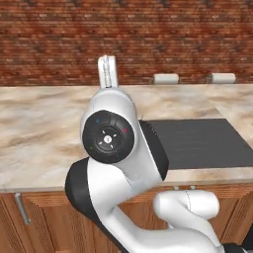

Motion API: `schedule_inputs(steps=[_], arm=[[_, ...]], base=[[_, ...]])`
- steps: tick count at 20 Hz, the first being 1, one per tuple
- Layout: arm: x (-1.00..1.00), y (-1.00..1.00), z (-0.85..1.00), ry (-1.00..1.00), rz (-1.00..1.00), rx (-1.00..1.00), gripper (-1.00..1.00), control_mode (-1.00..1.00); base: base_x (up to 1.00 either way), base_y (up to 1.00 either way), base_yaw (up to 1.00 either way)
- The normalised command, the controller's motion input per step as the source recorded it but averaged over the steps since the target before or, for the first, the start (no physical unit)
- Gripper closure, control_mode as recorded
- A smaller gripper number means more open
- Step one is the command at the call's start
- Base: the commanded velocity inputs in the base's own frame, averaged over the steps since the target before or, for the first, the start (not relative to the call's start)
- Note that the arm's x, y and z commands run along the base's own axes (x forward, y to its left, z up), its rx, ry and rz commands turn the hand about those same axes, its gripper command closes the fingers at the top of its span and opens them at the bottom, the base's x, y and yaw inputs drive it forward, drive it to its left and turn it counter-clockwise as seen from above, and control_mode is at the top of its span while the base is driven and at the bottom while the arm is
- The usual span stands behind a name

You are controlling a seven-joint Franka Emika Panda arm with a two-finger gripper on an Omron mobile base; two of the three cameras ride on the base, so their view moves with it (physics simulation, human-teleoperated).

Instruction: Open the cabinet directly in front. Then move the liquor and the cup to the dining counter with the jar on it.

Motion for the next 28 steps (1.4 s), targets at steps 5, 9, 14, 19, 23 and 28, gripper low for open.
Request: schedule_inputs(steps=[5, 9, 14, 19, 23, 28], arm=[[0.00, 0.00, 0.00, 0.00, 0.00, 0.00, -1.00, 1.00], [0.00, 0.00, 0.00, 0.00, 0.00, 0.00, -1.00, 1.00], [0.00, 0.00, 0.00, 0.00, 0.00, 0.00, -1.00, 1.00], [0.00, 0.00, 0.00, 0.00, 0.00, 0.00, -1.00, 1.00], [0.00, 0.00, 0.00, 0.00, 0.00, 0.00, -1.00, 1.00], [0.00, 0.00, 0.00, 0.00, 0.00, 0.00, -1.00, 1.00]], base=[[-0.08, 0.95, 0.22], [0.07, 0.90, 0.28], [0.15, 0.93, 0.34], [0.13, 0.92, 0.39], [0.21, 0.84, 0.39], [0.22, 0.83, 0.39]])
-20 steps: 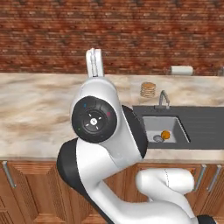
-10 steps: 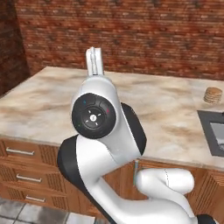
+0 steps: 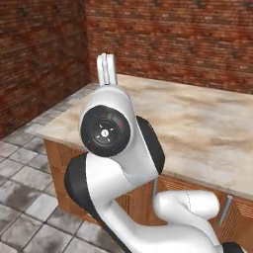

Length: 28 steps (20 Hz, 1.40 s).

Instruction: Open the cabinet directly in front. Then move the liquor and the cup to the dining counter with the jar on it.

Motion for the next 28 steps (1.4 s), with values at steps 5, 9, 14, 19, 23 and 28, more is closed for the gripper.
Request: schedule_inputs(steps=[5, 9, 14, 19, 23, 28], arm=[[0.00, 0.00, 0.00, 0.00, 0.00, 0.00, -1.00, 1.00], [0.00, 0.00, 0.00, 0.00, 0.00, 0.00, -1.00, 1.00], [0.00, 0.00, 0.00, 0.00, 0.00, 0.00, -1.00, 1.00], [0.00, 0.00, 0.00, 0.00, 0.00, 0.00, -1.00, 1.00], [0.00, 0.00, 0.00, 0.00, 0.00, 0.00, -1.00, 1.00], [0.00, 0.00, 0.00, 0.00, 0.00, 0.00, -1.00, 1.00]], base=[[0.18, 0.79, 0.41], [0.14, 0.72, 0.42], [0.11, 0.67, 0.42], [0.15, 0.69, 0.41], [0.16, 0.68, 0.41], [0.15, 0.64, 0.41]])
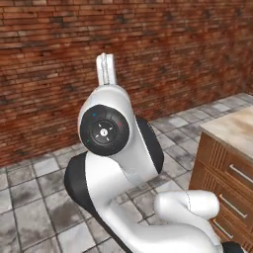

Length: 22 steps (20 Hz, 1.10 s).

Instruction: Open the cabinet directly in front. Then move the liquor and the cup to the dining counter with the jar on it.

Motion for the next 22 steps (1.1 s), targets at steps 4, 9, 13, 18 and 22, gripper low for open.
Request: schedule_inputs(steps=[4, 9, 13, 18, 22], arm=[[0.00, 0.00, 0.00, 0.00, 0.00, 0.00, -1.00, 1.00], [0.00, 0.00, 0.00, 0.00, 0.00, 0.00, -1.00, 1.00], [0.00, 0.00, 0.00, 0.00, 0.00, 0.00, -1.00, 1.00], [0.00, 0.00, 0.00, 0.00, 0.00, 0.00, -1.00, 1.00], [0.00, 0.00, 0.00, 0.00, 0.00, 0.00, -1.00, 1.00]], base=[[0.19, 0.63, 0.41], [0.15, 0.58, 0.41], [0.12, 0.54, 0.41], [0.13, 0.43, 0.40], [0.22, 0.18, 0.37]])
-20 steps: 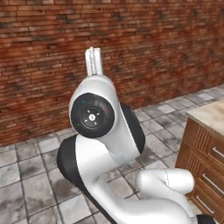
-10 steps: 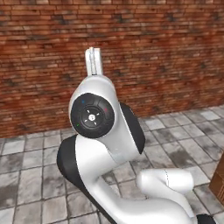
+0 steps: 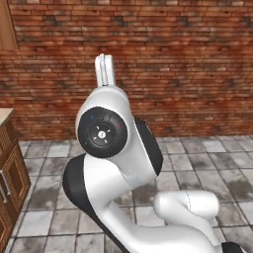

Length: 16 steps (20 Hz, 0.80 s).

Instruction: Open the cabinet directly in front. Then move the liquor and the cup to the dining counter with the jar on it.

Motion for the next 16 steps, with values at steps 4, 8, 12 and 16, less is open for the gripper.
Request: schedule_inputs(steps=[4, 8, 12, 16], arm=[[0.00, 0.00, 0.00, 0.00, 0.00, 0.00, -1.00, 1.00], [0.00, 0.00, 0.00, 0.00, 0.00, 0.00, -1.00, 1.00], [0.00, 0.00, 0.00, 0.00, 0.00, 0.00, -1.00, 1.00], [0.00, 0.00, 0.00, 0.00, 0.00, 0.00, -1.00, 1.00]], base=[[0.39, 0.00, 0.35], [0.50, 0.00, 0.34], [0.56, -0.01, 0.34], [0.62, 0.00, 0.34]])
